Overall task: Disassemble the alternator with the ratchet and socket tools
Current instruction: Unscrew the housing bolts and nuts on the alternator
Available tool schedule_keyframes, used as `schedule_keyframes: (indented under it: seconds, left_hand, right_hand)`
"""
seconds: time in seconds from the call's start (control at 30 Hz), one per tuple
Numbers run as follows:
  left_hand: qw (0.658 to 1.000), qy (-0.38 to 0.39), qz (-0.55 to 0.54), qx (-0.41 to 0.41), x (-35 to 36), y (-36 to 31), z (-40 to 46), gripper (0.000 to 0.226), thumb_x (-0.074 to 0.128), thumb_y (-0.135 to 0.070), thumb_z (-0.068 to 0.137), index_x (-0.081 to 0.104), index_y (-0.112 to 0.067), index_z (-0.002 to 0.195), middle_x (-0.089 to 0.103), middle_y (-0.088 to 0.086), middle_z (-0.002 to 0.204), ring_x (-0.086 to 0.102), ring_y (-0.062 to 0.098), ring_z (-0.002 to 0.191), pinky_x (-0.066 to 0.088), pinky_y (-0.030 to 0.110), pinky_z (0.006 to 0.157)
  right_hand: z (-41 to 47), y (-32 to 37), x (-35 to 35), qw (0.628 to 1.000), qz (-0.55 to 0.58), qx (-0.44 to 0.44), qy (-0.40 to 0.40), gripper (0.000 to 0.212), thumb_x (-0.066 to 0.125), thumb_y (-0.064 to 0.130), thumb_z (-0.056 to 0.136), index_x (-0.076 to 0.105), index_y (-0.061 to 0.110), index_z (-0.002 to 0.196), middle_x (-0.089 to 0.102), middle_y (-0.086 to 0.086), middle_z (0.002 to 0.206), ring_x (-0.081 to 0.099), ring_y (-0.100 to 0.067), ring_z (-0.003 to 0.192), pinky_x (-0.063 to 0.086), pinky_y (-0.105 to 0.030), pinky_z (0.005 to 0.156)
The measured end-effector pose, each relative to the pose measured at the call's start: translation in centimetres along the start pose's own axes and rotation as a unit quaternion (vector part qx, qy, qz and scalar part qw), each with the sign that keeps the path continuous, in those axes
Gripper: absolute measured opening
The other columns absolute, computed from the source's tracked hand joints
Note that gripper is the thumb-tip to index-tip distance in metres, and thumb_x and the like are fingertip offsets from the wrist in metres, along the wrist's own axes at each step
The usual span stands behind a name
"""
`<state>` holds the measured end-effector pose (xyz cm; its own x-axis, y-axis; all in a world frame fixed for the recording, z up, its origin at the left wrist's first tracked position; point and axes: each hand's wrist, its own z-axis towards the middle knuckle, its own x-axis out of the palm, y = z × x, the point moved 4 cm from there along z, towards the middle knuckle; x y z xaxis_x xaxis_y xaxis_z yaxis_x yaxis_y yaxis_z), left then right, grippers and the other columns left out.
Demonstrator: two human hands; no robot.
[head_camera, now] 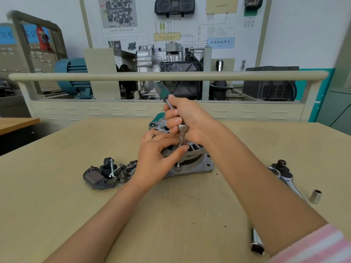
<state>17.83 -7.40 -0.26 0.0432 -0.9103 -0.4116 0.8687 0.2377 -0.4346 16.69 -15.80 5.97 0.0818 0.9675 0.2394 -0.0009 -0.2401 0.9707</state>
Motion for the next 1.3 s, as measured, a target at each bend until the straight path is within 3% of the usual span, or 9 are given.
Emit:
schedule_keyframes:
  seconds: [0.2,0.47,0.63,0.73,0.9,0.97,1.1,1.17,1.3]
  left_hand:
    - [1.0,0.002,0.001,-0.003,-0.1,0.0,-0.1,0.035,0.052,-0.049,0.076,0.074,-0.023,0.085,0.06,-0.026,0.089,0.043,0.002,0.094,0.031,0.021,0.092]
    - [0.999,0.017,-0.026,-0.015,-0.3,-0.1,-0.2,0.018,0.061,-0.031,0.079,0.075,-0.021,0.086,0.066,-0.009,0.088,0.047,0.012,0.1,0.035,0.03,0.095]
    - [1.0,0.016,-0.025,0.001,-0.2,-0.1,-0.2,0.01,0.062,-0.031,0.079,0.07,-0.032,0.083,0.063,-0.02,0.079,0.045,0.004,0.097,0.032,0.023,0.093]
    - [0.999,0.022,-0.021,0.015,-0.1,-0.1,-0.3,0.009,0.062,-0.03,0.08,0.07,-0.032,0.076,0.06,-0.029,0.078,0.047,0.009,0.09,0.035,0.031,0.092]
    - [0.999,-0.019,-0.033,0.011,-0.1,-0.4,-0.3,0.028,0.058,-0.015,0.074,0.05,-0.041,0.079,0.055,-0.028,0.088,0.042,-0.004,0.086,0.036,0.035,0.077]
    - [0.999,-0.027,-0.032,0.018,0.0,-0.6,-0.3,0.034,0.057,-0.013,0.073,0.041,-0.04,0.087,0.049,-0.028,0.1,0.041,-0.001,0.087,0.035,0.035,0.076]
    - [0.999,-0.012,-0.041,-0.01,0.3,0.4,-0.4,0.016,0.066,-0.016,0.075,0.063,-0.031,0.071,0.059,-0.033,0.069,0.041,-0.006,0.091,0.039,0.037,0.083]
    - [0.999,-0.01,-0.038,-0.019,0.4,0.8,-0.5,0.012,0.07,-0.028,0.079,0.077,-0.019,0.083,0.066,-0.019,0.089,0.038,-0.012,0.094,0.038,0.035,0.09]
    - [0.999,-0.004,-0.033,-0.009,0.2,0.1,-0.4,0.057,0.049,-0.057,0.073,0.075,-0.011,0.094,0.071,-0.002,0.098,0.042,-0.002,0.096,0.032,0.022,0.091]
  right_hand:
    - [0.2,0.2,1.2,0.971,-0.082,0.118,0.193,0.036,0.032,0.036,0.101,0.044,0.012,0.077,0.031,0.01,0.038,0.026,0.0,0.023,0.022,-0.011,0.027]
    - [0.2,0.1,1.7,0.946,-0.111,0.152,0.265,0.035,0.031,0.033,0.102,0.044,0.011,0.079,0.033,0.011,0.039,0.028,0.0,0.024,0.023,-0.011,0.027]
    - [-0.2,-0.2,1.2,0.978,-0.001,0.082,0.189,0.036,0.03,0.033,0.102,0.043,0.013,0.075,0.032,0.01,0.038,0.027,0.0,0.024,0.026,-0.013,0.027]
    - [-0.4,-0.4,0.4,0.997,0.067,-0.027,0.023,0.036,0.031,0.033,0.103,0.045,0.015,0.075,0.034,0.01,0.038,0.03,-0.002,0.026,0.028,-0.013,0.031]
    - [-2.2,-1.3,-0.5,0.912,0.222,-0.21,-0.275,0.031,0.023,0.02,0.104,0.039,0.016,0.078,0.045,0.001,0.067,0.045,-0.006,0.043,0.038,-0.016,0.044]
    - [-2.5,-1.7,-0.7,0.883,0.301,-0.205,-0.295,0.028,0.023,0.014,0.103,0.037,0.016,0.08,0.047,0.001,0.077,0.052,-0.008,0.053,0.043,-0.018,0.056]
    - [-3.3,-1.7,-0.5,0.852,0.399,-0.219,-0.258,0.018,0.035,0.016,0.099,0.045,0.01,0.086,0.064,-0.005,0.071,0.063,-0.018,0.064,0.051,-0.036,0.083]
    - [-3.4,-1.5,-0.9,0.836,0.433,-0.239,-0.239,0.031,0.041,0.022,0.097,0.04,0.011,0.068,0.056,-0.001,0.046,0.059,-0.018,0.049,0.053,-0.035,0.071]
    - [-2.5,-1.2,-1.8,0.817,0.509,-0.174,-0.208,0.04,0.041,0.023,0.096,0.029,0.017,0.059,0.026,0.006,0.035,0.026,-0.011,0.028,0.036,-0.02,0.039]
